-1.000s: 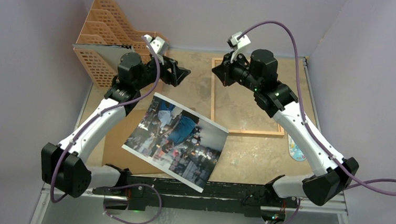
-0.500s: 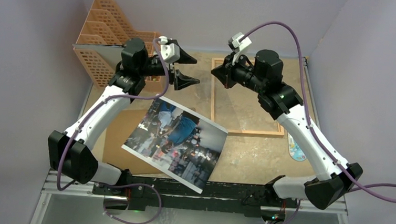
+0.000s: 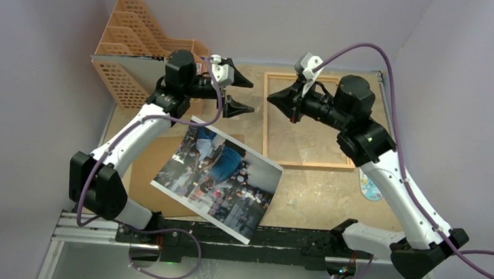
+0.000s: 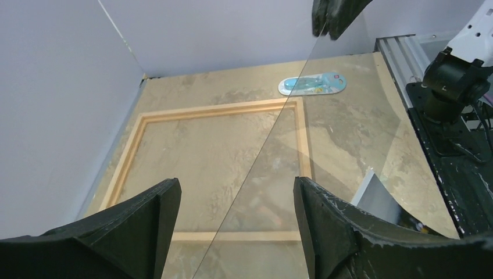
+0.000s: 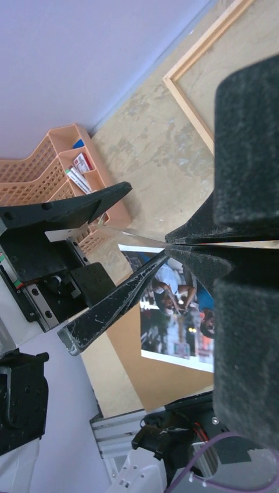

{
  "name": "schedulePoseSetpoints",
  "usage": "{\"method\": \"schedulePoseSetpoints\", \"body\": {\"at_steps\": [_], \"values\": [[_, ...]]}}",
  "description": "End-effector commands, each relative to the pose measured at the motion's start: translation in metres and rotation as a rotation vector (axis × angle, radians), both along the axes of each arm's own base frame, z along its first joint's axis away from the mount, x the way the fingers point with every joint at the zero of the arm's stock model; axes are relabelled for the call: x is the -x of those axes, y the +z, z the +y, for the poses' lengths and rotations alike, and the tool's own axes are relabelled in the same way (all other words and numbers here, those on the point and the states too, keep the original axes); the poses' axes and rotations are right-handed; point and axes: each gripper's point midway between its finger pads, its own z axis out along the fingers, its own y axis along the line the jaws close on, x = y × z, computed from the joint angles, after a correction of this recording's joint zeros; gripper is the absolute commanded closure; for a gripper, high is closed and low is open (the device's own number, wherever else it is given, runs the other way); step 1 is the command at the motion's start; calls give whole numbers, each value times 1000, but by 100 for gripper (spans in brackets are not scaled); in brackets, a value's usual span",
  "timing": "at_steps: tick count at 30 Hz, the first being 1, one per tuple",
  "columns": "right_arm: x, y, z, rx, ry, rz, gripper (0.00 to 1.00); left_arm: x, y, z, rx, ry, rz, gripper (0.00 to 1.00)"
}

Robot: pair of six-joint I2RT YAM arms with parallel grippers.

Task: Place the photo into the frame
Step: Pick up the photo frame item at the center of the board.

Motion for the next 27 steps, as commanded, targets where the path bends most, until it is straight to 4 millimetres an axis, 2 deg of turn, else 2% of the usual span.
{"method": "schedulePoseSetpoints", "body": {"at_steps": [1,6,10,13,16,18,21,22,24,27], "values": [[9,4,4,2,71,-68,100,13,15,-7,-1,-60,-93,28],[18,7,5,-7,111,-78,100,25,2,-6,-81,-88,-60,46],[23,7,5,11,138,-93,100,32,10,-3,-87,-89,-45,59],[28,5,3,26,150,-99,100,44,13,-3,-99,-128,-27,60],[32,6,3,24,162,-106,100,47,7,-7,-128,-119,-25,62],[31,7,4,25,165,-108,100,47,4,-10,-136,-119,-14,70],[34,8,5,27,185,-106,100,51,-1,-15,-153,-136,4,90],[35,9,5,28,192,-106,100,51,-2,-16,-157,-137,7,94],[37,11,5,26,199,-107,100,53,0,-16,-160,-141,-1,95],[38,10,5,25,201,-99,100,58,3,-16,-152,-162,-20,83]]}}
